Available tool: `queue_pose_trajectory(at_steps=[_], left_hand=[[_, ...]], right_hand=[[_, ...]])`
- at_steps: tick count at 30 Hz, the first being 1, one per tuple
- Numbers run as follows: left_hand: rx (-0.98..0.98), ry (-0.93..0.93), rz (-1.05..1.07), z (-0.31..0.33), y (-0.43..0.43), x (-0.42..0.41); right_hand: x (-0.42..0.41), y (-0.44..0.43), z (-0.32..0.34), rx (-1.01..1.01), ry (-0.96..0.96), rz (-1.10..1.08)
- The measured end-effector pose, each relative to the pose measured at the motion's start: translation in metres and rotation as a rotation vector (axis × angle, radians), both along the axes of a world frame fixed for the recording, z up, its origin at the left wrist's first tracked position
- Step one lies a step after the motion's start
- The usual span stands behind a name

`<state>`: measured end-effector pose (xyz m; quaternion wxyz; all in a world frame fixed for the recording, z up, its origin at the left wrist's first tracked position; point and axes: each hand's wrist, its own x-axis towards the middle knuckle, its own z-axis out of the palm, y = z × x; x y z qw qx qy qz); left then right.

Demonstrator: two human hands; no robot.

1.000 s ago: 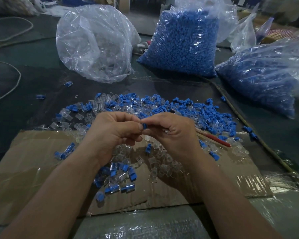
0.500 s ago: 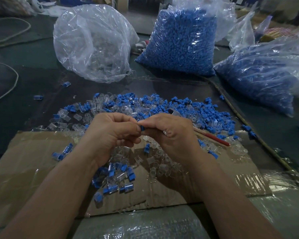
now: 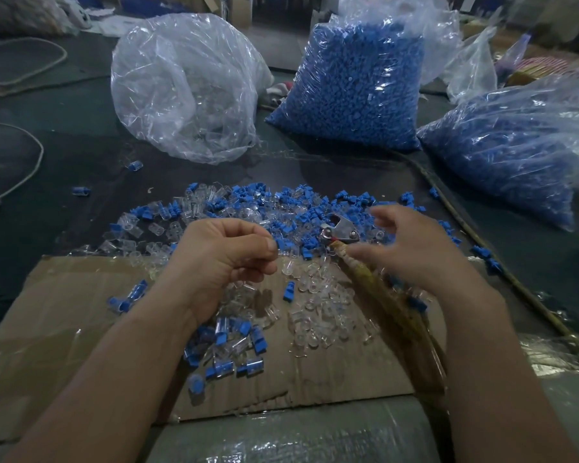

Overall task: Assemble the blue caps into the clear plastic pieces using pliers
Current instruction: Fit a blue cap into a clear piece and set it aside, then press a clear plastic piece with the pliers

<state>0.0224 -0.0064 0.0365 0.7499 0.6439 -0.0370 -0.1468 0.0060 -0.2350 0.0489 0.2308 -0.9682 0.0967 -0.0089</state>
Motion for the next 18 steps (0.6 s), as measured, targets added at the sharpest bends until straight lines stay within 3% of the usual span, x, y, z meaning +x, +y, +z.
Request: queue_pose_trajectory(at_steps=[3, 6, 12, 18], left_hand=[[-0.012, -0.002, 0.006, -0.0007, 0.0003, 0.0001], [-0.018, -0.004, 0.005, -0.0014, 0.0014, 0.0003], [-0.028, -0.003, -0.002, -0.0017, 0.0005, 0.0000], [-0.031, 0.003, -0.006, -0.0030, 0.0012, 0.0005]], right_hand=[[-0.0015, -0.0092, -0.0020, -0.122, 0.289, -0.006], [-0.0018, -0.0062, -0.0006, -0.137, 0.413, 0.051], [-0.0004, -0.0081, 0.0001, 0.021, 0.384, 0.015], [-0.0028, -0.0104, 0.0025, 0.023, 0.378, 0.068]])
